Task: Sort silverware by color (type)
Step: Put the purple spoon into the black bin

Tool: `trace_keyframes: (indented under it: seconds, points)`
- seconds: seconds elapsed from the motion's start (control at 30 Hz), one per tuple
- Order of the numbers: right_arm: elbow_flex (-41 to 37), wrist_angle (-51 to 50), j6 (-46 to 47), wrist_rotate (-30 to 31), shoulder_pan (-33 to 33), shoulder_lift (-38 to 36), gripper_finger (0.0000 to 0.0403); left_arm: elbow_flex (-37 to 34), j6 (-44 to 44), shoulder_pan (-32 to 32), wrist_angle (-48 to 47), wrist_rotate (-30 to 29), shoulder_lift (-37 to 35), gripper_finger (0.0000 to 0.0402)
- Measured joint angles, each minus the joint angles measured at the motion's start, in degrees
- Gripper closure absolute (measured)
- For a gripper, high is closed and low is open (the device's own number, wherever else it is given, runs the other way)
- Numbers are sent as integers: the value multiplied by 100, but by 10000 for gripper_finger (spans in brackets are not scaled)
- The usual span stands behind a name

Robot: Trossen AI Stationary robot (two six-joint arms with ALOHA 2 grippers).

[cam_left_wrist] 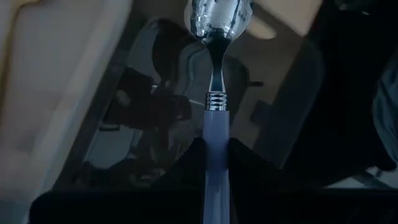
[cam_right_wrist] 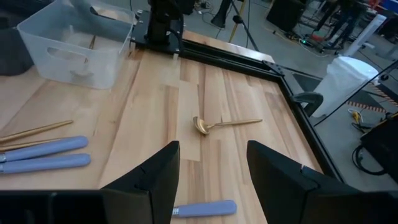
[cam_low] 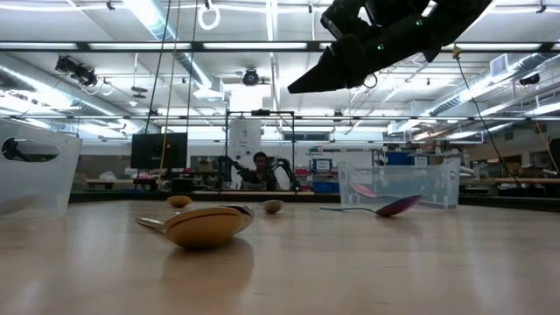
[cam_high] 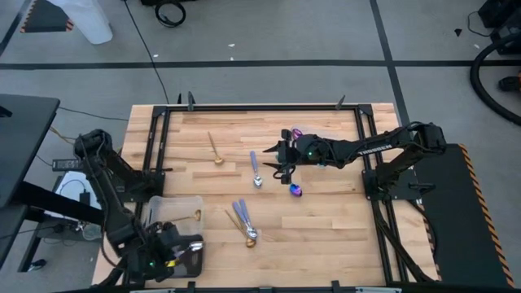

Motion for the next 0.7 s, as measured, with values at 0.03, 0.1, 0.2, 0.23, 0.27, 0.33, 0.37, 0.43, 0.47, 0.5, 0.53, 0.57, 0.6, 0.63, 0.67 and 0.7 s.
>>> trace_keyframes:
  seconds: [0.03, 0.1, 0.2, 0.23, 0.27, 0.33, 0.37, 0.43, 0.47, 0.5, 0.53, 0.57, 0.6, 0.63, 0.67, 0.7]
  points:
    - [0, 0, 0, 0, 0, 2, 206, 0, -144, -82, -99, -32, 0, 350]
    - [0, 2, 2, 0, 0, 1, 206, 0, -391, -219, -290, -44, 0, 350]
    - [0, 1, 4, 0, 0, 2, 206, -29, -624, -338, -491, -48, 0, 350]
    - [0, 0, 4, 0, 0, 2, 206, -61, -678, -353, -517, -49, 2, 350]
    - [0, -2, 10, 0, 0, 2, 206, -107, -698, -354, -520, -50, 6, 350]
    - [0, -3, 26, 0, 0, 2, 206, -212, -698, -347, -487, -45, 13, 350]
    - [0, -4, 26, 0, 0, 1, 206, -277, -696, -346, -461, -45, 11, 350]
    - [0, -9, 26, 0, 0, 2, 206, -398, -696, -348, -444, -42, 13, 350]
    - [0, -14, 26, 0, 0, 2, 206, -452, -688, -348, -397, -46, 13, 350]
    - [0, -27, 26, 0, 0, 2, 206, -483, -648, -346, -346, -43, 15, 350]
    - [0, -35, 26, 0, 0, 2, 206, -510, -573, -346, -310, -44, 15, 350]
    - [0, -41, 34, 0, 0, 2, 206, -518, -509, -346, -308, -42, 15, 349]
    - [0, -48, 62, 0, 0, 2, 206, -518, -422, -335, -308, -44, 15, 348]
    - [0, -55, 87, -1, 0, 2, 206, -518, -388, -312, -304, -42, 15, 347]
    - [0, -75, 111, -1, 0, 2, 206, -518, -350, -288, -303, -40, 15, 347]
    - [0, -97, 126, -1, 0, 1, 206, -518, -271, -268, -304, -38, 15, 347]
